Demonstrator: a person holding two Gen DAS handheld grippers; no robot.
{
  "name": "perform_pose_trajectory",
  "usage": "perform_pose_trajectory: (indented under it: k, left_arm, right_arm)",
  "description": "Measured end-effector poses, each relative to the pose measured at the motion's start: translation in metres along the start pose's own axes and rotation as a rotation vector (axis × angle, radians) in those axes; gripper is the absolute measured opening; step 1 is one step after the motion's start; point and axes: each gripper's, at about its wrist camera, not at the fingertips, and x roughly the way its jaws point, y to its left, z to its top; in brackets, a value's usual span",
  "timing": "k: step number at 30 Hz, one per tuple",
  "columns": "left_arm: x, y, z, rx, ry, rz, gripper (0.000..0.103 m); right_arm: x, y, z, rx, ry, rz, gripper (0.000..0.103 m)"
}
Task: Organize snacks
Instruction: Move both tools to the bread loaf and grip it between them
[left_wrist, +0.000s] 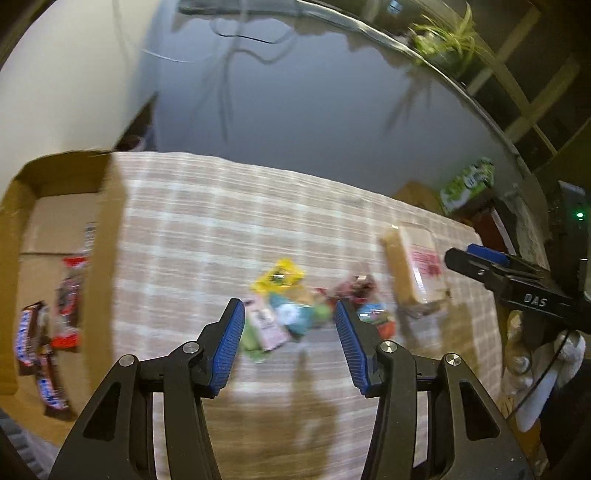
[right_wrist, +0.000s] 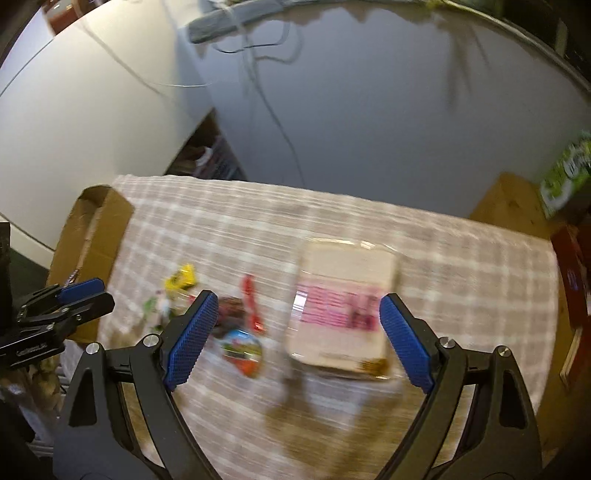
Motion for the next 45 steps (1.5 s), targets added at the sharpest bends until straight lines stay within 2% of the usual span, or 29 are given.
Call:
perform_pose_trajectory:
  k: [10, 19, 21, 27, 28, 30, 34, 41, 45]
  left_arm:
    - [0.046, -0.070, 0.009, 0.092, 0.082, -0.116, 0.049]
    - [0.078, -0.112, 0.019, 0.154, 0.127, -0.179, 0.049]
    - [0.086, -0.119, 0.021, 0.168, 0.137, -0.180, 0.049]
    - [0.111, -0.125, 0.024, 0.167, 0.173, -0.177, 0.049]
    - [0.116, -0.125, 0.024, 0.163, 0.181, -0.178, 0.049]
    - [0.123, -0.123, 0.025, 0.144, 0.195, -0.194, 0.049]
    - [0.129, -0.122, 0.026, 0.120, 0.207, -0.217, 0.049]
    - [0.133, -0.121, 0.028, 0.114, 0.215, -0.238, 0.048]
    - [0.130, -0.120, 0.029, 0.122, 0.210, -0.237, 0.046]
  right_arm:
    - [0.017, -0.061, -0.010, 0.113, 0.058, 0.084, 0.091]
    - [0.032, -0.079, -0.005, 0.181, 0.088, 0.229, 0.091]
    - [0.036, -0.083, -0.003, 0.204, 0.100, 0.260, 0.087]
    - [0.049, -0.086, 0.000, 0.216, 0.128, 0.298, 0.086]
    - [0.051, -0.086, 0.000, 0.218, 0.132, 0.301, 0.084]
    - [0.057, -0.087, 0.000, 0.229, 0.153, 0.317, 0.073]
    - [0.065, -0.086, 0.000, 0.235, 0.176, 0.324, 0.071]
    - [0.069, -0.089, -0.002, 0.255, 0.190, 0.341, 0.060]
    - [0.066, -0.084, 0.000, 0.246, 0.188, 0.328, 0.059]
